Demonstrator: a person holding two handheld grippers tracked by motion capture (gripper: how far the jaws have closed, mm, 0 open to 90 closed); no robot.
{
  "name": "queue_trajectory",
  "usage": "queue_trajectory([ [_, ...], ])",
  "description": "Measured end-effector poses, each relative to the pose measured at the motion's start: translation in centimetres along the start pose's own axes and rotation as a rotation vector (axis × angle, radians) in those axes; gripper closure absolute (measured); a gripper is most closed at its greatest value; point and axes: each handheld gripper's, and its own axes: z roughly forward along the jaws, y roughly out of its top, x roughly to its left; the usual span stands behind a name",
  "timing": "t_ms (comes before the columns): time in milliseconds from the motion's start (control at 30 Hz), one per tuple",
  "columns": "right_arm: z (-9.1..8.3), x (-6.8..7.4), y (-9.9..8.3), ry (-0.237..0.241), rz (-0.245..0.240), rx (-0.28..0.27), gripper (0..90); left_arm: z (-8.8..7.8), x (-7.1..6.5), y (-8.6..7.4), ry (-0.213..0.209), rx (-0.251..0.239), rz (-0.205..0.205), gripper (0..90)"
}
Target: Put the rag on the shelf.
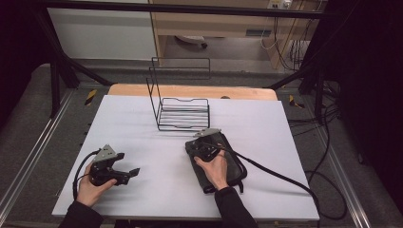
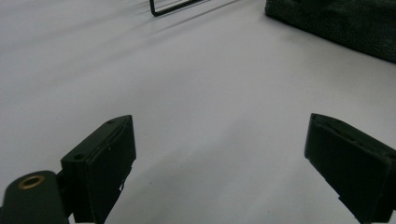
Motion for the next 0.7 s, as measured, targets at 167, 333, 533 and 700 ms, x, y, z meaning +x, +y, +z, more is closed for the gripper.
queue_trajectory([
  [167,-2.8,0.3,0.8,0.008,-0.044,-0.045,42.9,0.1,-0.5,0.2,-0.009,0.004,-0.004,8.9],
  [333,-5.7,-0.9,-0.1,-0.006,-0.057,-0.037,23.8,0.5,-1.5,0.8,-0.025,0.006,0.003,8.6],
  [533,-8.4,-3.4,-3.0,-0.023,-0.019,-0.020,15.8,1.4,-3.3,1.8,-0.041,0.032,0.015,8.9],
  [700,-10.1,-4.8,-5.0,-0.043,0.002,-0.001,27.3,2.2,-4.8,2.5,-0.055,0.052,0.024,8.9],
])
